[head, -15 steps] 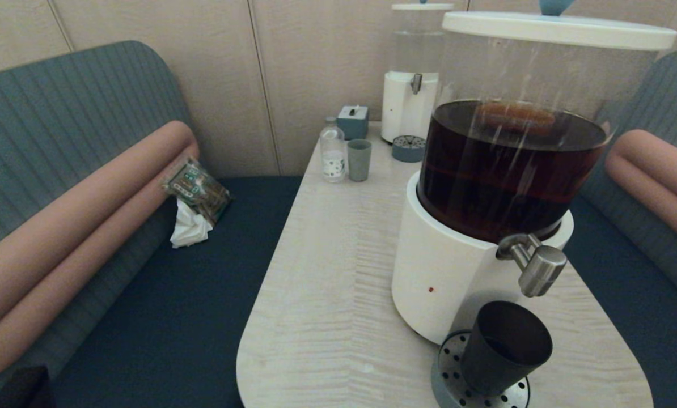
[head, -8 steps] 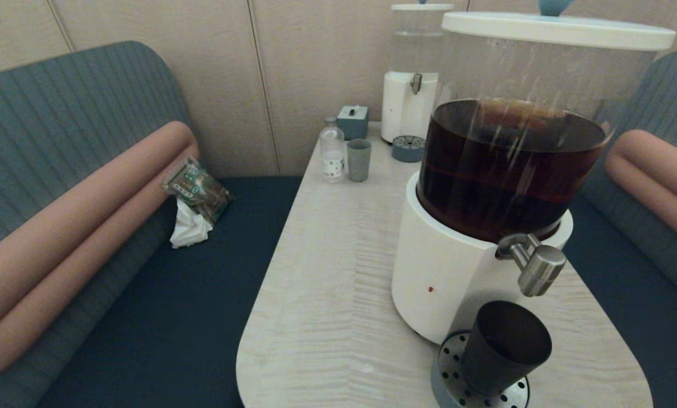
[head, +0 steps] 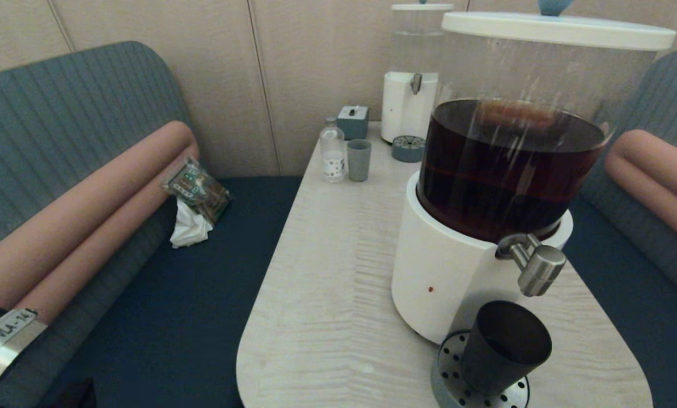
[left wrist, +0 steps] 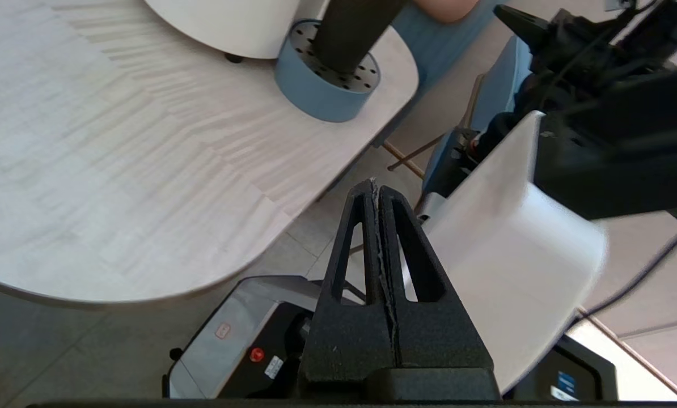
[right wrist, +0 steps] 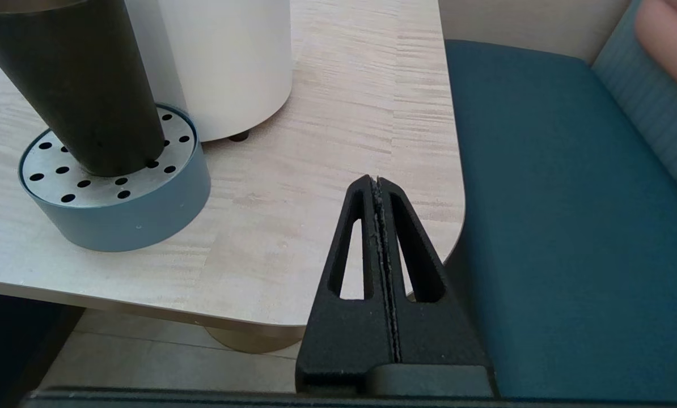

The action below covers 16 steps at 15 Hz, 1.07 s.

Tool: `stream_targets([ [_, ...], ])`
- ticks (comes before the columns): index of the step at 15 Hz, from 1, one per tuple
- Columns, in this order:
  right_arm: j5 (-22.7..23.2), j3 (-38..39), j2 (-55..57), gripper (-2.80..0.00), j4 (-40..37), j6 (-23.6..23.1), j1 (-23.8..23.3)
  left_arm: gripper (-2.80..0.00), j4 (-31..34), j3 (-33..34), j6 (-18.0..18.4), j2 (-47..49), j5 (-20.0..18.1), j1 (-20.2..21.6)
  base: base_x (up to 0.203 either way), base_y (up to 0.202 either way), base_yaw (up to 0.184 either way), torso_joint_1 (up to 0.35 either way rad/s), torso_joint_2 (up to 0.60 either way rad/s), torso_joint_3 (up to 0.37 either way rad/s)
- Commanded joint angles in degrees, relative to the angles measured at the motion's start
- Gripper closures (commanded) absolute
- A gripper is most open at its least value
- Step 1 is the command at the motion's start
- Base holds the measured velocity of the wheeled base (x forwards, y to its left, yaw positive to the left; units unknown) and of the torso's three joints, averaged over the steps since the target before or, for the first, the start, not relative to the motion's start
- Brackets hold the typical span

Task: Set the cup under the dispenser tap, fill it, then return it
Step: Place the cup next to the water dispenser

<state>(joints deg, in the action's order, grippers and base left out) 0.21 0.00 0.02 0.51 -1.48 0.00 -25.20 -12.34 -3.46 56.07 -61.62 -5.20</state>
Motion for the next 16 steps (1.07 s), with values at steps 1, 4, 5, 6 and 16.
stream_targets([
  [1, -0.03, 0.44, -0.29, 0.0, 0.02, -0.02, 0.0, 0.0, -2.97, -0.05, 0.04, 6.5, -0.34, 0.01, 0.0, 0.0, 0.0, 0.0, 0.0, 0.0],
  [4, 0.05, 0.44, -0.29, 0.0, 0.02, -0.02, 0.0, 0.0, -11.26, -0.83, 0.35, 16.57, -0.25, -0.1, 0.0, 0.0, 0.0, 0.0, 0.0, 0.0],
  [5, 0.06, 0.44, -0.29, 0.0, 0.02, -0.02, 0.0, 0.0, -14.33, -1.79, 0.63, 19.87, 0.14, -0.26, 0.0, 0.0, 0.0, 0.0, 0.0, 0.0],
  [6, -0.01, 0.44, -0.29, 0.0, 0.02, -0.02, 0.0, 0.0, -17.55, -3.78, 0.92, 22.7, 1.2, -0.83, 0.0, 0.0, 0.0, 0.0, 0.0, 0.0],
  [16, 0.06, 0.44, -0.29, 0.0, 0.02, -0.02, 0.0, 0.0, -37.8, -12.79, 5.28, 43.78, 16.94, -20.54, 0.0, 0.0, 0.0, 0.0, 0.0, 0.0],
])
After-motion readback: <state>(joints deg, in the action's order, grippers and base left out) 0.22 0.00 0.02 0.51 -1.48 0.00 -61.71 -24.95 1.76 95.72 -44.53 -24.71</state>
